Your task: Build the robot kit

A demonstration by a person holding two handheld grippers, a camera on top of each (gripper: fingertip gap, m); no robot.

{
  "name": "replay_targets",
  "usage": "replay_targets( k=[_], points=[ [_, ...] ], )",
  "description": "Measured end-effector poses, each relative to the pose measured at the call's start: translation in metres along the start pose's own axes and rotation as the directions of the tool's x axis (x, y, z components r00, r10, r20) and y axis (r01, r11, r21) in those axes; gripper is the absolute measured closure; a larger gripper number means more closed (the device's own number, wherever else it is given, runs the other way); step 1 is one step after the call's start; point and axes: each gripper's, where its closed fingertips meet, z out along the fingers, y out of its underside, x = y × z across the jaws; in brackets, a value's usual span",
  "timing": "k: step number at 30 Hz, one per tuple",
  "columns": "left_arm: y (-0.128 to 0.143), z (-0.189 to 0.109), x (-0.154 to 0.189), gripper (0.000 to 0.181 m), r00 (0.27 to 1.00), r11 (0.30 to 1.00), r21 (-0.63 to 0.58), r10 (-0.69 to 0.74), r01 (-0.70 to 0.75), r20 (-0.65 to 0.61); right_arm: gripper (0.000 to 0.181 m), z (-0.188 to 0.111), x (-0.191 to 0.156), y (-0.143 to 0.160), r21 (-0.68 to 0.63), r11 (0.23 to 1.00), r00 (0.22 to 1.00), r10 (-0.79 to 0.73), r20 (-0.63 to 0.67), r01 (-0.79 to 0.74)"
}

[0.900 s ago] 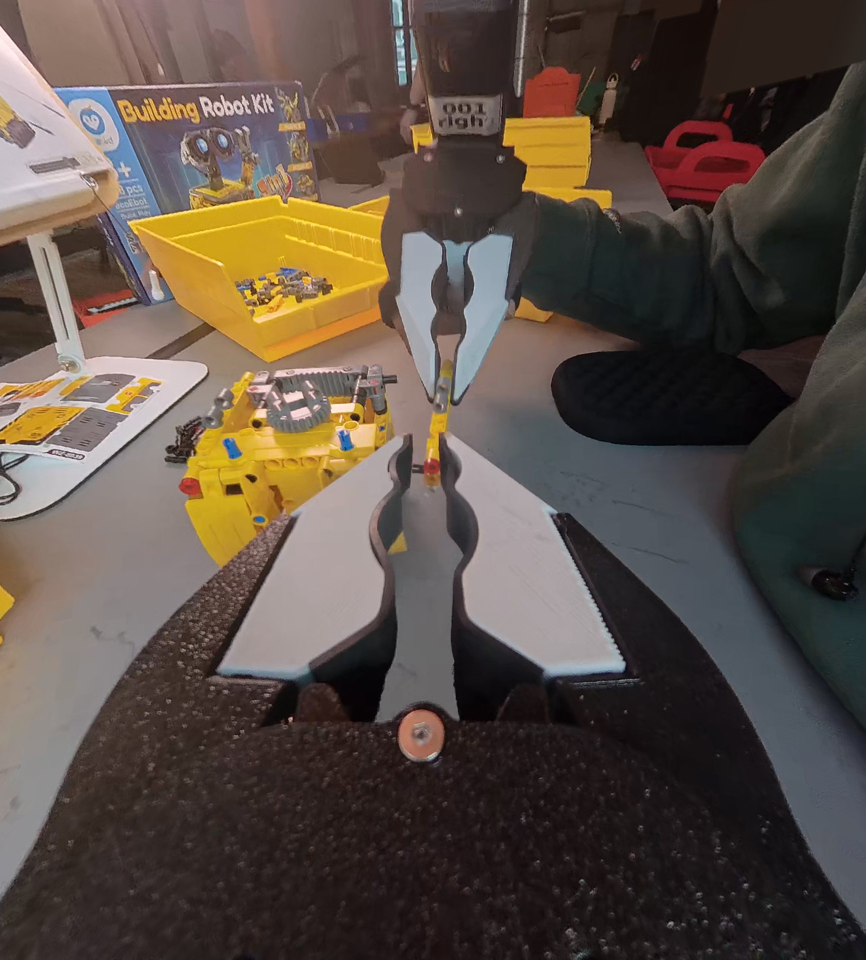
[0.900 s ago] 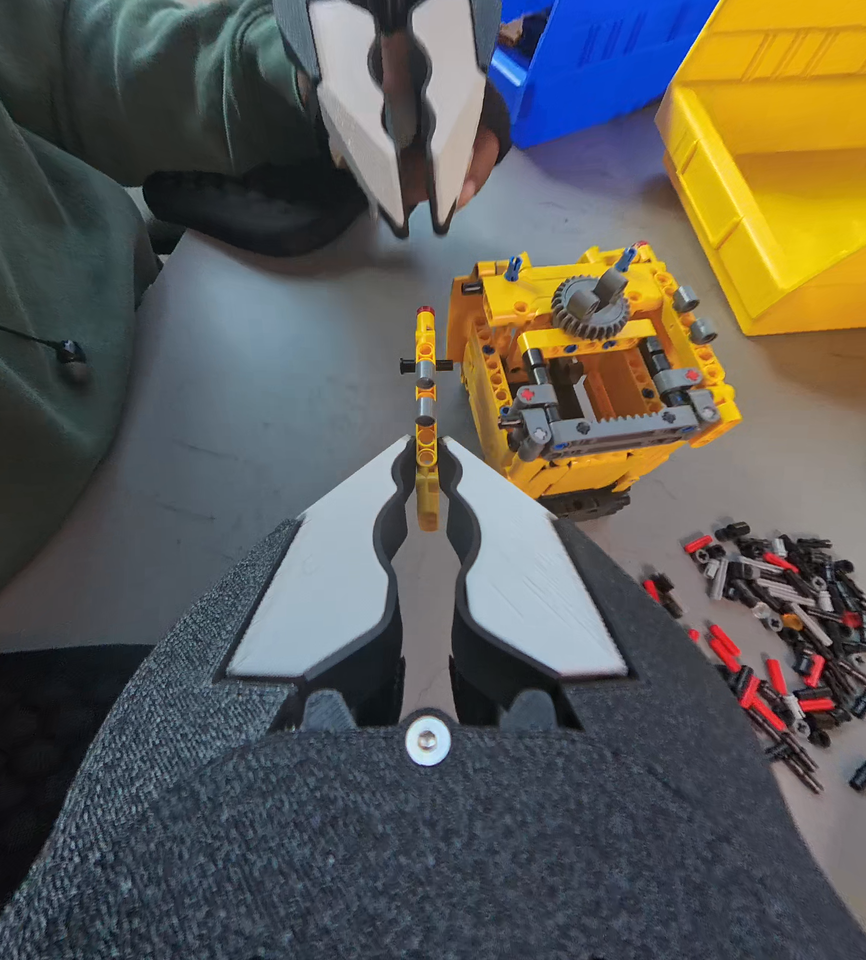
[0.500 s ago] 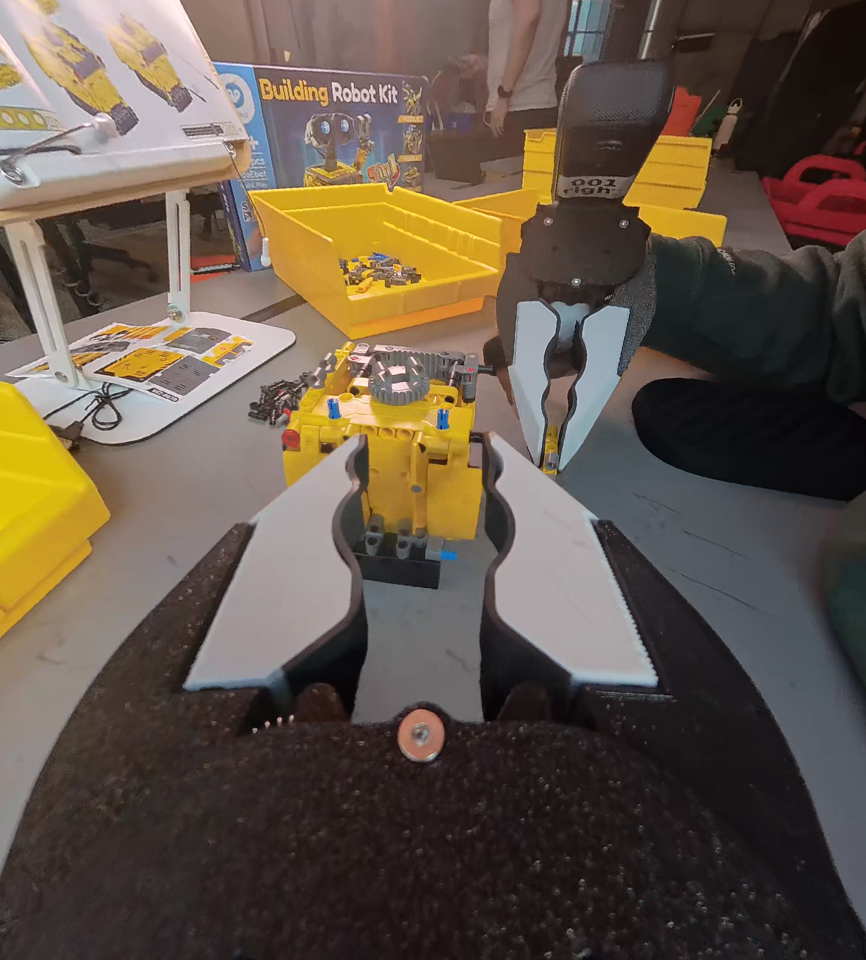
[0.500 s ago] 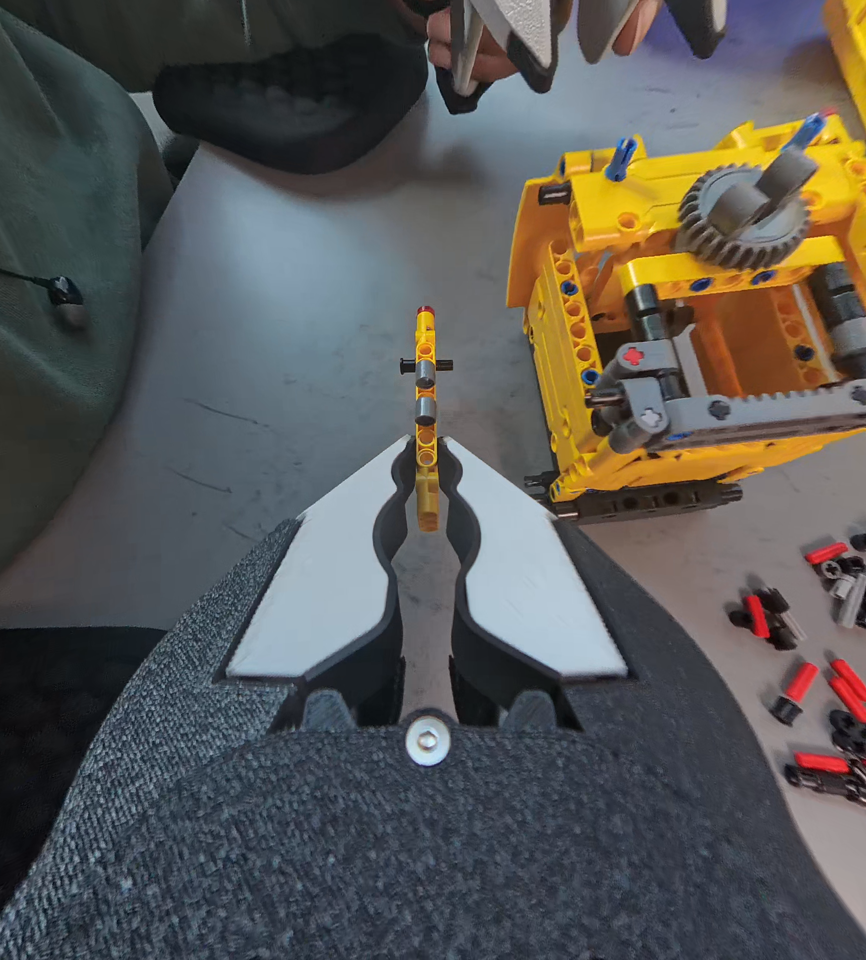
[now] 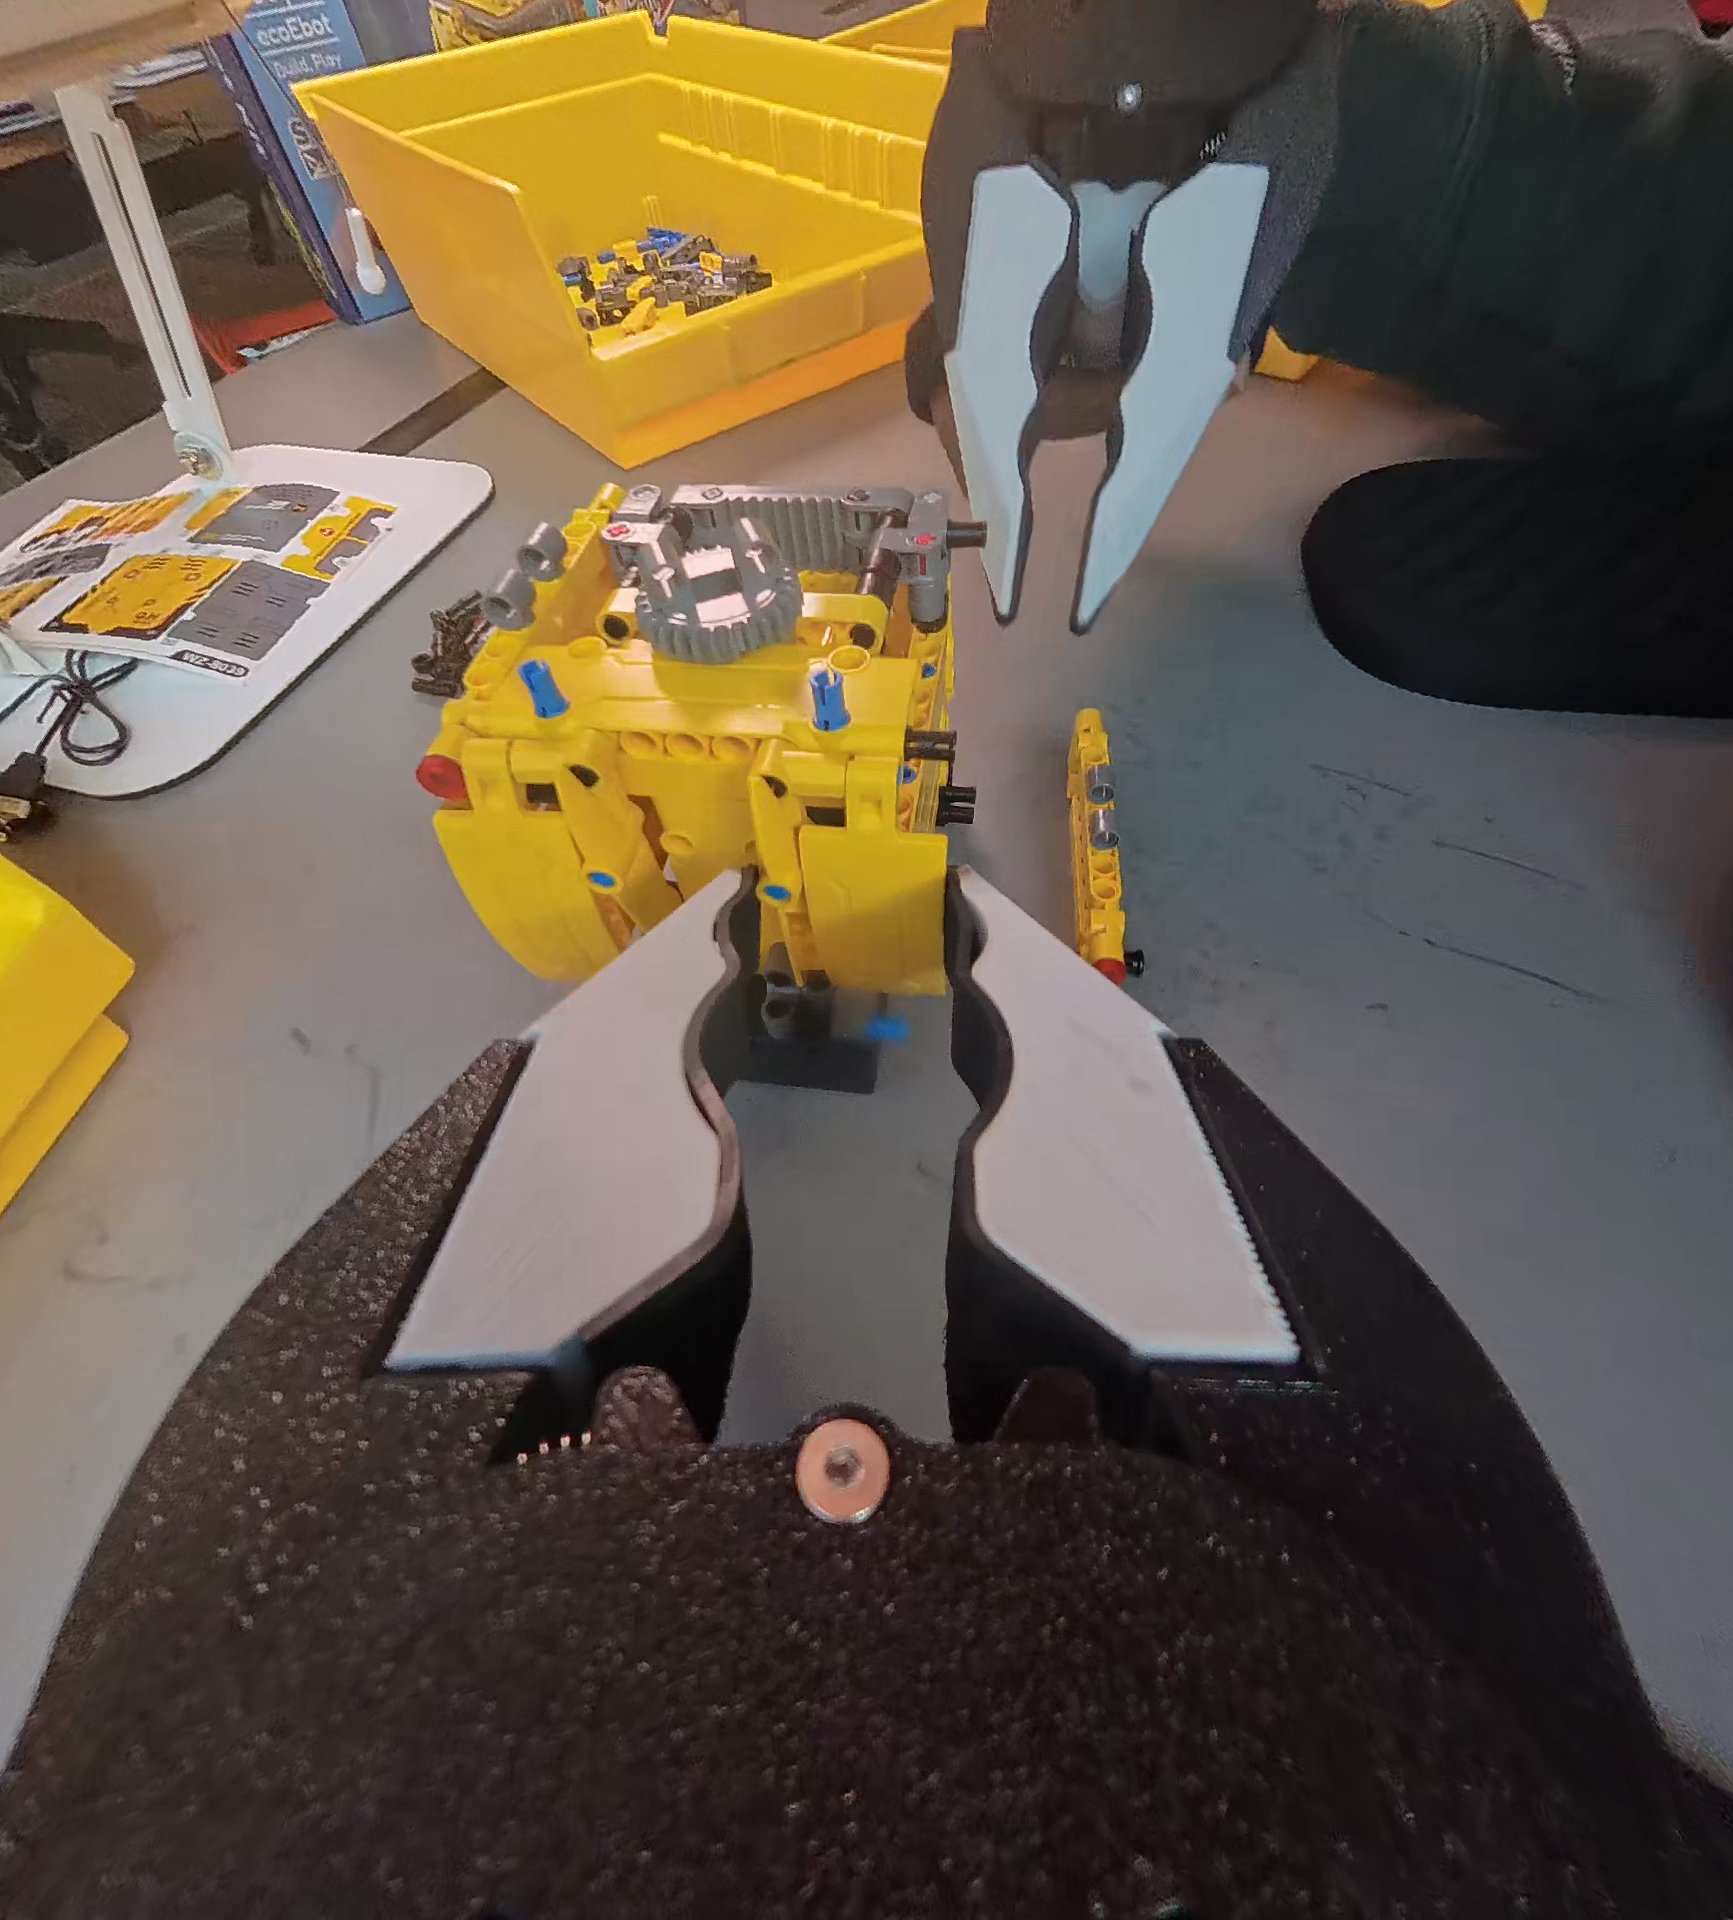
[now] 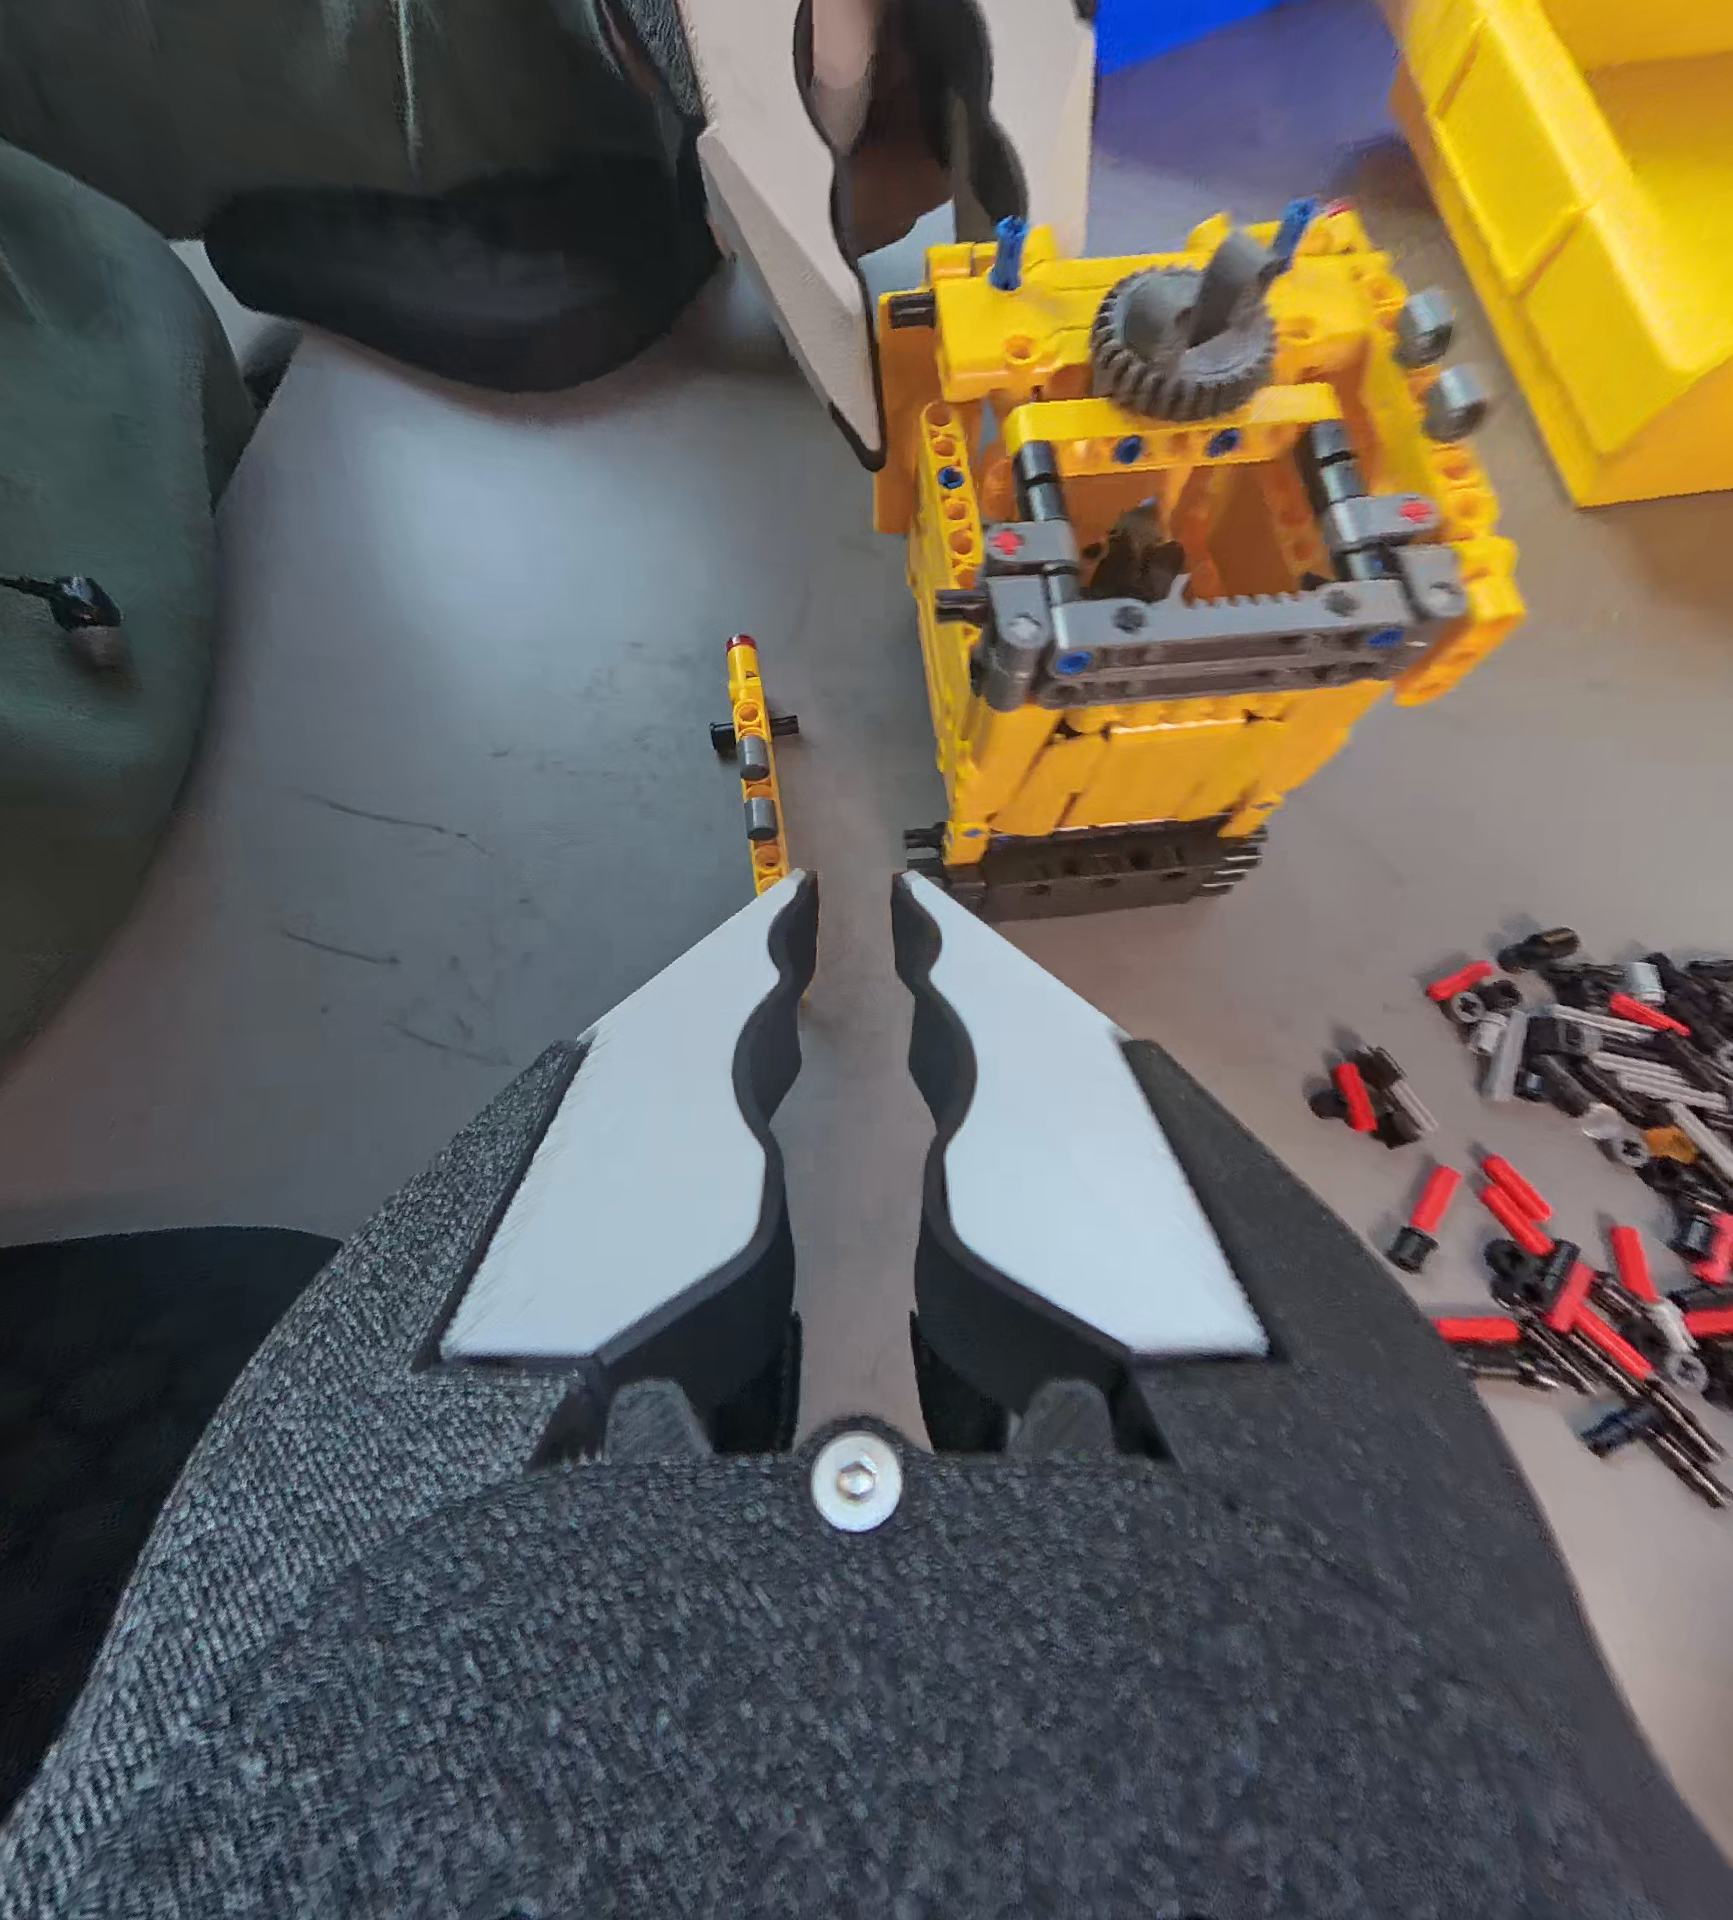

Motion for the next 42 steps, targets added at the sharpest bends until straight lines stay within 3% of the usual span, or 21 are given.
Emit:
replay_targets(
  k=[4, 6, 13, 24, 42],
  points=[
    [0.010, -0.017, -0.006, 0.147, 0.996, 0.998, -0.029, -0.054, 0.052, -0.078, 0.167, -0.021, 0.021, -0.017, 0.136, 0.990, 0.996, 0.053, -0.073, -0.043],
    [0.015, -0.026, -0.019, 0.149, 0.996, 0.997, -0.032, -0.075, 0.073, -0.044, 0.164, -0.023, 0.028, -0.023, 0.187, 0.980, 0.993, 0.083, -0.086, -0.066],
    [0.025, -0.044, -0.052, 0.154, 0.985, 0.987, 0.010, -0.160, 0.160, 0.061, 0.162, -0.013, 0.030, -0.014, 0.151, 0.987, 0.994, 0.070, -0.089, -0.056],
    [0.022, -0.042, -0.053, 0.153, 0.986, 0.988, 0.028, -0.151, 0.150, 0.072, 0.162, -0.014, 0.031, -0.014, 0.156, 0.986, 0.993, 0.079, -0.090, -0.064],
    [0.022, -0.040, -0.052, 0.170, 0.987, 0.991, 0.024, -0.132, 0.131, 0.088, 0.163, 0.005, 0.023, -0.020, 0.158, 0.985, 0.993, 0.083, -0.083, -0.069]
  ],
)
